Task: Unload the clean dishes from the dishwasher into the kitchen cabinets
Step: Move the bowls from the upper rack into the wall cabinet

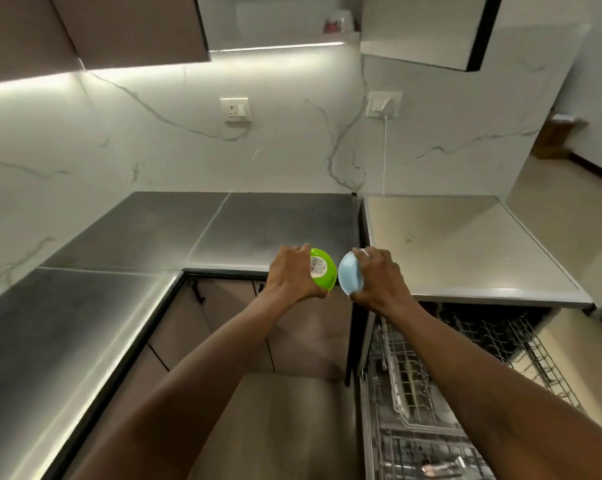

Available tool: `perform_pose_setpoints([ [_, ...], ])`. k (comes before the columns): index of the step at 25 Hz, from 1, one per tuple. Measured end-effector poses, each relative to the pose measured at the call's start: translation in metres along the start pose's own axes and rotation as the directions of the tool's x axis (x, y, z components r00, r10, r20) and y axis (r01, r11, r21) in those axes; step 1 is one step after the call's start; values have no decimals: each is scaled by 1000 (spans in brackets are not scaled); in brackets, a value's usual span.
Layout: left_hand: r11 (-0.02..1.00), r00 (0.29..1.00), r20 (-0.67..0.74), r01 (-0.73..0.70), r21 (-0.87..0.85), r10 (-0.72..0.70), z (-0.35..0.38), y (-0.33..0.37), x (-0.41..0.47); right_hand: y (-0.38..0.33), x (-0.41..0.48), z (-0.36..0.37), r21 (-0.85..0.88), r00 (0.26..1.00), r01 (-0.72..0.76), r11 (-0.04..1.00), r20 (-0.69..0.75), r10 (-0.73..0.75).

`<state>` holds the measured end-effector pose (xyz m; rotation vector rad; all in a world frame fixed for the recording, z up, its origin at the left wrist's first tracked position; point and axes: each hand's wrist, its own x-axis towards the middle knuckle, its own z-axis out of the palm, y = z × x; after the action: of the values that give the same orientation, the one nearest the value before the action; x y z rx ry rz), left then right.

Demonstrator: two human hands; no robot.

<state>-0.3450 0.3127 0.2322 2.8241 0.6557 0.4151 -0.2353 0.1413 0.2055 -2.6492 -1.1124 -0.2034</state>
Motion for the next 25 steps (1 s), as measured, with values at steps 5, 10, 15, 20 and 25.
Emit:
perform_pose_setpoints([
  [5,1000,995,-96,8,-30,-11,-44,-36,36,-45,57,-17,-26,989,76,997,-123,-79],
  [10,1000,980,-198,-16,-21,11,-77,-67,107,-64,144,-30,-12,958,77,997,-275,-77],
  [15,999,939,-339,-53,5,52,-124,-86,190,-82,239,-66,41,901,135,990,-421,-105],
  [20,996,880,-466,-89,28,92,-173,-96,265,-92,320,-110,115,785,256,960,-604,-137],
  [25,986,854,-511,-153,-66,98,-215,-105,339,-99,393,-149,125,709,273,954,-697,-112],
])
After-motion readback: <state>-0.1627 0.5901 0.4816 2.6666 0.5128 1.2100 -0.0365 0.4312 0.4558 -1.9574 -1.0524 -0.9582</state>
